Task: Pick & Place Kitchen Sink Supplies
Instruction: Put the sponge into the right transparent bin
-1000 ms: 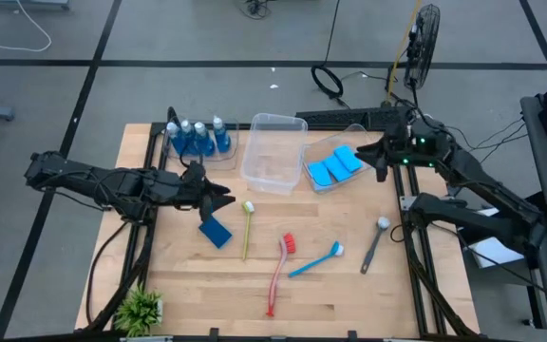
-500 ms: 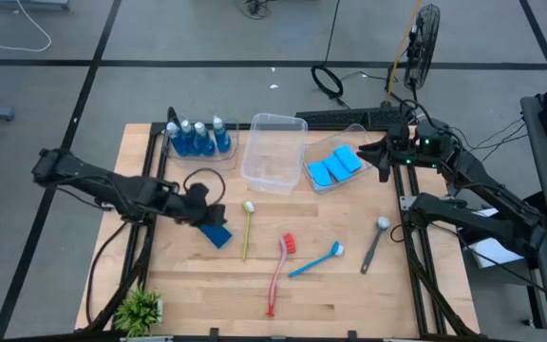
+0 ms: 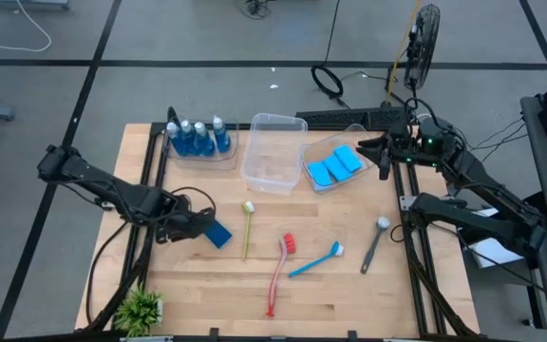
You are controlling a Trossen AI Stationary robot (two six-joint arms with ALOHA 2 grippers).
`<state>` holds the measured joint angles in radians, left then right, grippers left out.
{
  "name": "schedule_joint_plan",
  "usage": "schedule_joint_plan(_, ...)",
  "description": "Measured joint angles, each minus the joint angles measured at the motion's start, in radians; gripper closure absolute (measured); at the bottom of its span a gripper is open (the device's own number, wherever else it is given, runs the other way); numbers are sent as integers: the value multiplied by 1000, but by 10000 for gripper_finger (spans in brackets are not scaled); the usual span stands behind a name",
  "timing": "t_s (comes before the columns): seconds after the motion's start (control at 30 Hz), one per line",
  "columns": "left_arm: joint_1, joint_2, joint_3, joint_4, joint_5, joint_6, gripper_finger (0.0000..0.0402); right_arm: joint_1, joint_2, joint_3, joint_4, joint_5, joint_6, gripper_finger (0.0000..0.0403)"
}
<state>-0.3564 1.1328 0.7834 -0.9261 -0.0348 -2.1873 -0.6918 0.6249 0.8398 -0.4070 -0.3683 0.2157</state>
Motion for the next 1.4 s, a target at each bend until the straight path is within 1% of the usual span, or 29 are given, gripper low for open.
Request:
schedule_joint_plan(0.3, 3, 134, 0, 4, 1, -122, 185, 0, 0, 0, -1, 0, 0, 298)
schedule_joint_plan(0.53, 28, 196, -1, 39, 7, -129, 185, 0, 1, 0, -1, 0, -25, 296)
schedule_joint_plan(0.7, 47, 224, -43, 141, 8, -118, 185, 0, 2, 0, -14, 0, -78, 298)
schedule_joint_plan(0.87, 59, 229, -133, 308, 37, -129, 185, 0, 2, -3, -57, -1, -148, 296)
schedule_joint_plan(0.93, 61, 227, -166, 365, 53, -147, 185, 0, 0, -21, -50, 0, -152, 297)
schedule_joint_plan(1.1, 65, 225, -231, 488, 52, -167, 185, 0, -10, -73, -29, -1, -147, 297)
schedule_joint_plan(1.23, 64, 224, -240, 513, 28, -120, 185, 0, -9, -112, 7, -1, -122, 298)
schedule_joint_plan(1.4, 64, 225, -240, 519, -2, -130, 185, 0, -9, -135, 56, -2, -105, 298)
